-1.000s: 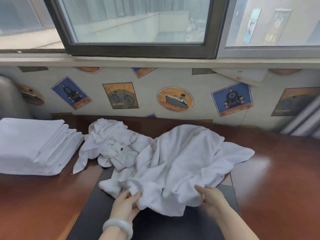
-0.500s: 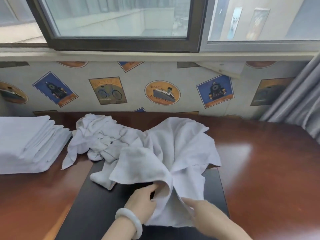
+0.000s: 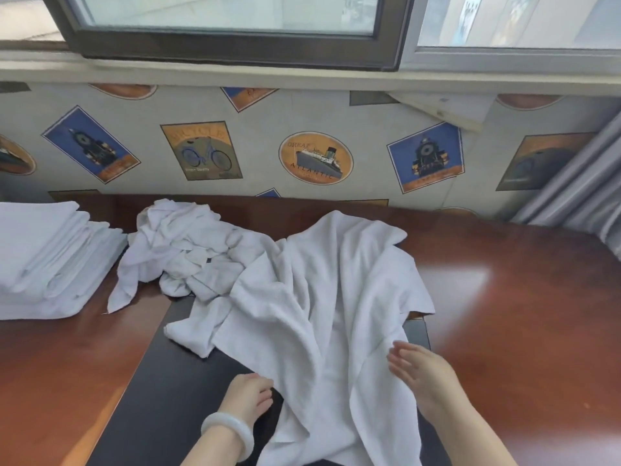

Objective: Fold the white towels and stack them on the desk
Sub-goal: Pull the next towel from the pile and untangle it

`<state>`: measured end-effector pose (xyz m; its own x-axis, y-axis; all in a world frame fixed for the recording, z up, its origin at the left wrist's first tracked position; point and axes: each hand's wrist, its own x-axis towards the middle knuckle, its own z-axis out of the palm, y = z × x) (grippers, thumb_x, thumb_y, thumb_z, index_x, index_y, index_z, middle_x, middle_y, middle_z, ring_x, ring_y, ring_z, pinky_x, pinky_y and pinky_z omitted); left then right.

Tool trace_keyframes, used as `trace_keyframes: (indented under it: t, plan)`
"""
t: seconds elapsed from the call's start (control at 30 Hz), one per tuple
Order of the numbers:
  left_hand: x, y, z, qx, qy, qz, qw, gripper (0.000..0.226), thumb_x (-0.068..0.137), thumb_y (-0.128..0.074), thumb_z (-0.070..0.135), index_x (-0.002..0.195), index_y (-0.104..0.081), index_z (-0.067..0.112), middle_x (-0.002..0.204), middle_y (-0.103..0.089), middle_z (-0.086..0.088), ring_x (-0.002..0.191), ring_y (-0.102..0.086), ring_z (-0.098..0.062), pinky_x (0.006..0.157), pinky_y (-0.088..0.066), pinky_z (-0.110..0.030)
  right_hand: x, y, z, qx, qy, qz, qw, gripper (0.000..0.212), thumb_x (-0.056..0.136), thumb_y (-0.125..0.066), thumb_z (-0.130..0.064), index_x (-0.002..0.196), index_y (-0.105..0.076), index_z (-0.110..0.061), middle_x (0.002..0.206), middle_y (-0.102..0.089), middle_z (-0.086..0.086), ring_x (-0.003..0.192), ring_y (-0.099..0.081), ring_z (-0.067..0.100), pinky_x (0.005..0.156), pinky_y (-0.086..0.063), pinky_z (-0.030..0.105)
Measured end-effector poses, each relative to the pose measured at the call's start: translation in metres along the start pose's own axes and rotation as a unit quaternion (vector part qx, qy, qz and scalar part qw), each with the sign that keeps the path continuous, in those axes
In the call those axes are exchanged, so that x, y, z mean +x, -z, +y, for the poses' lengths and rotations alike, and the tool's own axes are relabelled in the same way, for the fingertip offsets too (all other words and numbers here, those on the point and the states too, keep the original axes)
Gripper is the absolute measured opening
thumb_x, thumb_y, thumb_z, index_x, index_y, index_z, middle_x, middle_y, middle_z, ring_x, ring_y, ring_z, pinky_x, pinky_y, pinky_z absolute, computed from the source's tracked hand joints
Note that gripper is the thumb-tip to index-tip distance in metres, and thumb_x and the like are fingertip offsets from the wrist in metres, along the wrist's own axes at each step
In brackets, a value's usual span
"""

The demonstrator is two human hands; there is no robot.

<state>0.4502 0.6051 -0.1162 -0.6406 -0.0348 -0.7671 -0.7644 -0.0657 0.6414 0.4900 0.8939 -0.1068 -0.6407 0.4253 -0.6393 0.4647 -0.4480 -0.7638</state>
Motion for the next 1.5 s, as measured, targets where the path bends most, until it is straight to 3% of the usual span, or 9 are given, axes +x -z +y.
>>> trace_keyframes:
  t: [0.2,0.3,0.43,0.5,0.6,0.67,0.87,1.2,1.5]
  plan:
    - [0.033,-0.010,0.017,-0.122,0.034,0.093,0.988,0.013,0.090,-0.056,-0.006,0.103,-0.055,-0.005,0.099,-0.058,-0.019,0.100,-0.058,-0.032,0.095,-0.048,-0.042,0.070,-0.015,-0.038,0.193,-0.080,0.073,0.975,0.029,0.098,-0.048,0.004,0.126,-0.050,0.008,0.127,-0.052,0.022,0.100,-0.062,0.032,0.096,-0.048,0.034]
    - [0.048,-0.007,0.022,-0.170,0.047,0.162,0.971,0.017,0.089,-0.058,-0.008,0.106,-0.056,-0.008,0.087,-0.059,-0.020,0.082,-0.063,-0.030,0.090,-0.052,-0.042,0.093,-0.016,-0.044,0.234,-0.103,0.094,0.962,0.038,0.098,-0.049,0.004,0.135,-0.047,0.006,0.145,-0.046,0.016,0.133,-0.048,0.025,0.097,-0.047,0.019]
    - [0.065,0.001,0.034,-0.205,0.045,0.201,0.957,0.006,0.086,-0.065,-0.003,0.080,-0.062,-0.003,0.075,-0.062,-0.014,0.067,-0.059,-0.022,0.076,-0.050,-0.031,0.113,-0.011,-0.062,0.225,-0.119,0.117,0.960,0.045,0.103,-0.046,-0.012,0.147,-0.038,-0.007,0.153,-0.038,0.010,0.140,-0.040,0.020,0.113,-0.035,0.029]
    - [0.079,0.006,0.043,-0.215,0.041,0.188,0.957,0.013,0.088,-0.069,0.007,0.081,-0.061,0.001,0.081,-0.064,-0.009,0.066,-0.058,-0.016,0.061,-0.048,-0.025,0.119,-0.012,-0.071,0.249,-0.145,0.127,0.949,0.034,0.101,-0.052,-0.020,0.135,-0.052,-0.017,0.136,-0.054,0.000,0.127,-0.053,0.012,0.100,-0.043,0.022]
    - [0.092,0.010,0.060,-0.206,0.043,0.145,0.967,0.017,0.088,-0.073,0.019,0.091,-0.061,0.007,0.077,-0.057,-0.004,0.061,-0.050,-0.014,0.045,-0.043,-0.022,0.130,-0.012,-0.077,0.277,-0.154,0.159,0.935,0.006,0.095,-0.064,-0.024,0.092,-0.059,-0.024,0.067,-0.063,-0.014,0.056,-0.056,0.000,0.059,-0.041,0.016]
    - [0.085,0.005,0.075,-0.138,-0.020,0.158,0.978,0.014,0.091,-0.069,0.017,0.084,-0.061,0.009,0.068,-0.050,-0.004,0.060,-0.046,-0.016,0.055,-0.043,-0.025,0.133,-0.013,-0.085,0.251,-0.102,0.190,0.944,0.026,0.094,-0.066,-0.022,0.074,-0.049,-0.022,0.046,-0.051,-0.011,0.039,-0.042,0.000,0.046,-0.037,0.016]
    - [-0.003,-0.048,0.108,0.050,-0.326,0.090,0.940,0.016,0.095,-0.061,0.022,0.082,-0.067,0.016,0.075,-0.068,-0.010,0.071,-0.060,-0.026,0.068,-0.049,-0.043,0.021,-0.068,-0.114,-0.105,0.243,0.070,0.962,0.022,0.092,-0.063,-0.012,0.081,-0.051,0.002,0.069,-0.043,0.005,0.057,-0.040,0.015,0.051,-0.032,0.023]
    - [-0.135,-0.091,0.107,0.206,-0.543,0.017,0.814,0.034,0.096,-0.059,0.023,0.068,-0.053,0.040,0.079,-0.056,0.019,0.075,-0.055,-0.005,0.066,-0.038,-0.010,-0.135,-0.102,-0.086,-0.216,0.403,-0.034,0.889,0.022,0.094,-0.061,-0.013,0.074,-0.054,-0.013,0.061,-0.058,-0.021,0.060,-0.052,0.002,0.055,-0.039,0.015]
    - [-0.168,-0.072,0.090,0.233,-0.621,0.040,0.747,0.017,0.097,-0.058,0.010,0.104,-0.074,0.013,0.087,-0.057,0.018,0.097,-0.052,0.011,0.078,-0.039,-0.004,-0.176,-0.091,-0.077,-0.227,0.468,-0.029,0.854,0.032,0.091,-0.067,-0.016,0.067,-0.051,-0.030,0.057,-0.058,-0.015,0.060,-0.056,0.007,0.057,-0.043,0.015]
